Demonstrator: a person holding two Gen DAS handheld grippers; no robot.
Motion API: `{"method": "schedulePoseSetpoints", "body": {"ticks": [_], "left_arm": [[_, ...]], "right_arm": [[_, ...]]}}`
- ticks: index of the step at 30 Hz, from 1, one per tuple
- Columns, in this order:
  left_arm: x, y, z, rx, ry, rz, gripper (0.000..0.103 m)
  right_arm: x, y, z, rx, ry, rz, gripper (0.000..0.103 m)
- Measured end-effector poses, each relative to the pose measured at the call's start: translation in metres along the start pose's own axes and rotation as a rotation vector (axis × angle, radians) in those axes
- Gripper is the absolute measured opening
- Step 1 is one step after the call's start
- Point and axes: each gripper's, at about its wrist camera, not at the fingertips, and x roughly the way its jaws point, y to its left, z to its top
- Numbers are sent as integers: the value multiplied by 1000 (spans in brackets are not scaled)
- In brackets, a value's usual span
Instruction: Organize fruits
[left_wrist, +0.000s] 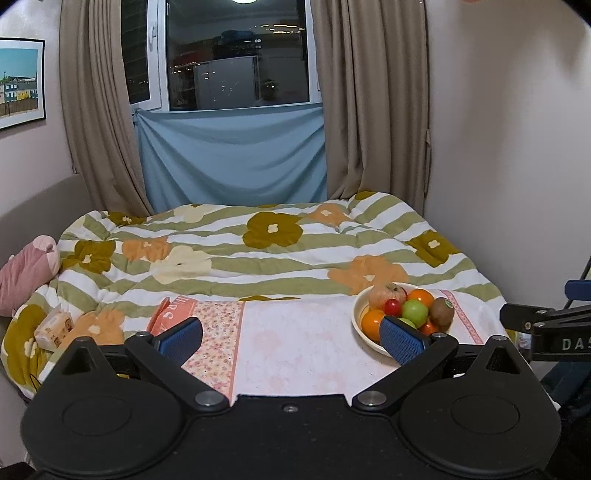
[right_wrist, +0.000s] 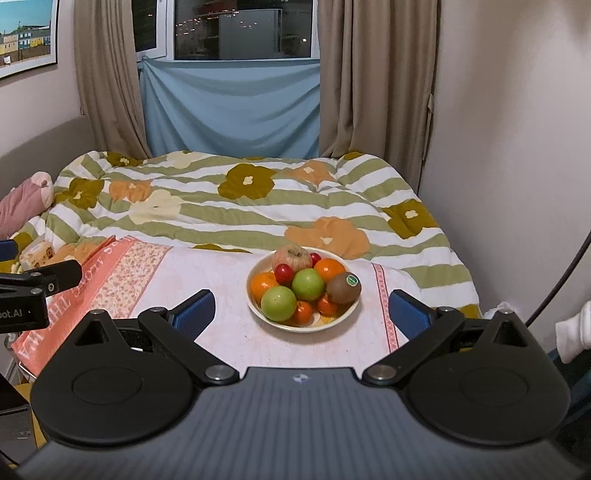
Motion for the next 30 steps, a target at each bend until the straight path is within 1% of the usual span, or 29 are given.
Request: {"method": "schedulePoseSetpoints", "body": {"ticks": [16,30], "left_arm": [[-15,0,-4,14,-17,-18,103],[-15,4,-3,11,-16,-26,103]], "right_arm": [[-11,-8,-1,34,1,-6,103],[-9,-10,1,43,15,-5,103]]}}
